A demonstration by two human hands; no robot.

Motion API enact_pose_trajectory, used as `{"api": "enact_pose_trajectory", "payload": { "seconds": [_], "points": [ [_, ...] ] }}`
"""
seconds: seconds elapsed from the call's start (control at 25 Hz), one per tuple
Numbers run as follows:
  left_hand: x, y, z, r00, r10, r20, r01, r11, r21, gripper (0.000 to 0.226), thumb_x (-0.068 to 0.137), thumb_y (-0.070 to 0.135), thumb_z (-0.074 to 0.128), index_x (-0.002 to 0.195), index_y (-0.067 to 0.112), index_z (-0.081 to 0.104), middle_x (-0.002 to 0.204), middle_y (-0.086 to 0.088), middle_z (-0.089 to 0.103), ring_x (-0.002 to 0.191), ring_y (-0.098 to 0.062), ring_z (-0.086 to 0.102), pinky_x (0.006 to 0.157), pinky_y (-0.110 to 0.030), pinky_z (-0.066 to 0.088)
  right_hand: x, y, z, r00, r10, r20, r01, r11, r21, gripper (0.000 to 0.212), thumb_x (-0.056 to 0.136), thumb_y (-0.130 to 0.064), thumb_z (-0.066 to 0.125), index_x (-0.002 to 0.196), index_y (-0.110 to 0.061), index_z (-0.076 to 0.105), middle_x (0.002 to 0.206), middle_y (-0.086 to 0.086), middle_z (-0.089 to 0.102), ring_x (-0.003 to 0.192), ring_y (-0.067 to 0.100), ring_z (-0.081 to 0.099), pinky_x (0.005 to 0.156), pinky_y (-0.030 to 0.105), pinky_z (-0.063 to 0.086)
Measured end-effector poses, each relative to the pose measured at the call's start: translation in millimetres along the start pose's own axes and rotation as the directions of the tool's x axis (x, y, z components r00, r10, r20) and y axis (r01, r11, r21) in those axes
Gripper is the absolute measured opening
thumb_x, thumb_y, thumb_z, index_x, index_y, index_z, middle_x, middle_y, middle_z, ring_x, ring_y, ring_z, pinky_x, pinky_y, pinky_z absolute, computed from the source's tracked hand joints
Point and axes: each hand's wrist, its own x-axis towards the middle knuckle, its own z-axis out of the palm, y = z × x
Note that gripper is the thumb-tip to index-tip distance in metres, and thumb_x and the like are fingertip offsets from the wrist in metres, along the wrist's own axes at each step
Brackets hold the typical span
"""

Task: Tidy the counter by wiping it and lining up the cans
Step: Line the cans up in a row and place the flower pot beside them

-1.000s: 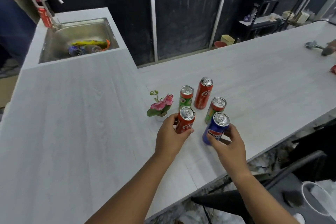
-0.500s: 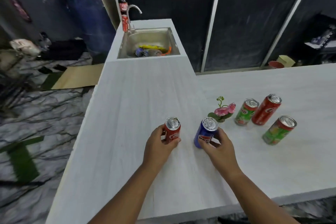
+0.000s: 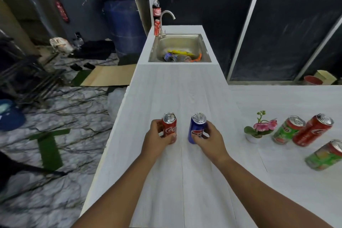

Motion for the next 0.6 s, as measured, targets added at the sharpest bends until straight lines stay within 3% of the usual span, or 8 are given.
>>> {"api": "enact_pose_trajectory", "payload": {
  "seconds": [0.24, 0.44, 0.6],
  "points": [
    [20.2, 1.0, -7.4, 0.999, 0.013, 0.044, -0.014, 0.999, 0.031, 0.065, 0.086, 0.027, 0.091, 0.133, 0.045, 0.052, 0.122, 0.03, 0.064, 0.105, 0.025, 0.06, 0.075, 0.0, 0.049, 15.8, -4.5, 13.5, 0.999, -0.025, 0.031, 0.026, 0.999, -0.045, 0.068, 0.089, -0.012, 0.085, 0.149, -0.023, 0.057, 0.135, -0.008, 0.069, 0.124, 0.007, 0.066, 0.094, 0.013, 0.056],
    [26.7, 3.3, -5.5, 0.997, 0.014, 0.072, -0.018, 0.999, 0.048, 0.07, 0.093, 0.025, 0.085, 0.154, 0.029, 0.051, 0.148, 0.01, 0.063, 0.133, -0.01, 0.059, 0.107, -0.028, 0.048, 20.3, -5.8, 13.4, 0.999, -0.026, 0.037, 0.029, 0.996, -0.089, 0.058, 0.091, -0.014, 0.084, 0.14, -0.033, 0.056, 0.129, -0.016, 0.068, 0.121, 0.003, 0.065, 0.096, 0.013, 0.055],
    [32.4, 9.0, -7.4, 0.994, 0.022, 0.111, -0.031, 0.996, 0.082, 0.071, 0.096, 0.026, 0.082, 0.159, 0.026, 0.048, 0.153, 0.007, 0.058, 0.139, -0.014, 0.056, 0.108, -0.031, 0.047, 24.5, -5.9, 13.8, 0.999, -0.016, 0.045, 0.021, 0.992, -0.123, 0.06, 0.095, -0.016, 0.081, 0.146, -0.031, 0.053, 0.133, -0.013, 0.067, 0.124, 0.01, 0.065, 0.107, 0.026, 0.053]
  ]
}}
